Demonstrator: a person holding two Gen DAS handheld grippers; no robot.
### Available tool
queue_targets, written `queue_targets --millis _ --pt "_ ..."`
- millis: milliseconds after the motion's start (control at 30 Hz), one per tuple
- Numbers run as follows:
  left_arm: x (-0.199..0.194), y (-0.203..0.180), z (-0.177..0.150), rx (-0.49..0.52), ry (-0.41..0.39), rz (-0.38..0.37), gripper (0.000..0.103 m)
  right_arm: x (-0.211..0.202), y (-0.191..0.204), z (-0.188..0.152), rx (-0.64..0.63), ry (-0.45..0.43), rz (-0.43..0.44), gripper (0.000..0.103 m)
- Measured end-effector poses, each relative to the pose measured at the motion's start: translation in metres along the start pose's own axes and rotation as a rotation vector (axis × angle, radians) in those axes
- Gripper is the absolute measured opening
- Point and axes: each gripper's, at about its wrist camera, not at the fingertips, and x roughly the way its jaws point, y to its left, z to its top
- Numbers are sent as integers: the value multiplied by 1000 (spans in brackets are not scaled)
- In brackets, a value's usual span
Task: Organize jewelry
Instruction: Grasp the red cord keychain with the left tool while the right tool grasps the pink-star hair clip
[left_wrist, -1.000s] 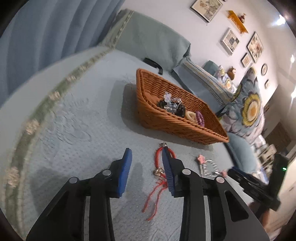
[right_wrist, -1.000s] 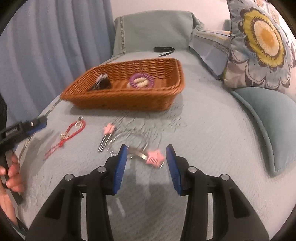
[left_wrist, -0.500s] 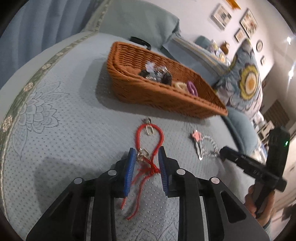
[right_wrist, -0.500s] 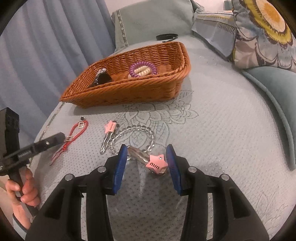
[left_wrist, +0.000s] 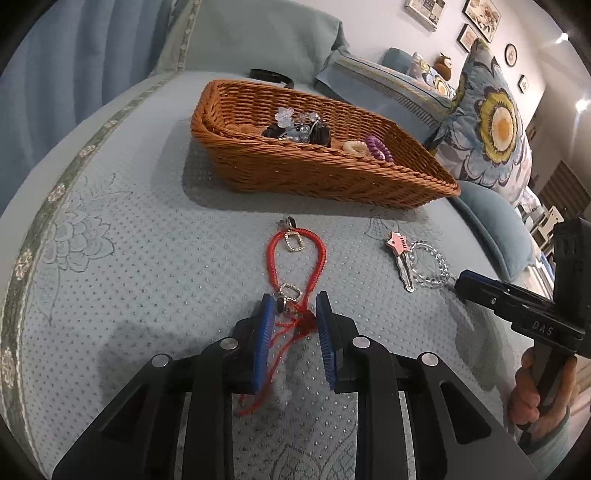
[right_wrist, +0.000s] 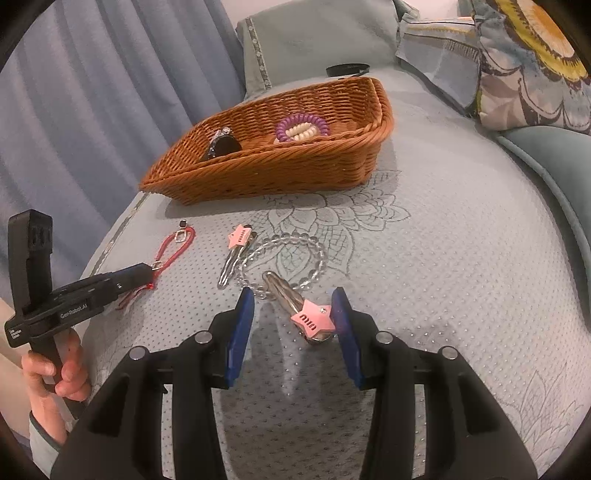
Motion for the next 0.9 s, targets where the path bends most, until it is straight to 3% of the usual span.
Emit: queue_targets --millis 133,167,200,233,533,633,767,833,900 --pt "2 -1 0 2 -3 15 13 1 2 0 -8 1 -26 40" --pt "1 -1 0 0 -6 18 7 2 4 0 -14 1 -35 35" --pt "0 1 1 -7 -9 9 7 3 6 0 -27 6 -45 23" --pt "-1 3 1 -18 -15 -7 6 5 8 -1 -34 10 -48 19" --pt "-35 36 3 -163 -114 -183 6 -3 5 -1 -28 -26 -31 19" --pt "-43 42 1 -186 -129 -201 6 -5 3 -1 -18 -38 -14 19" --pt "-46 49 0 -225 -129 -300 6 -4 -1 -2 -1 -28 -3 19" --pt "-41 47 -3 -209 -87 -240 6 -4 1 -1 -7 -27 -3 19" --pt "-38 48 -5 -217 -67 -238 6 -3 2 -1 -14 -23 -7 19"
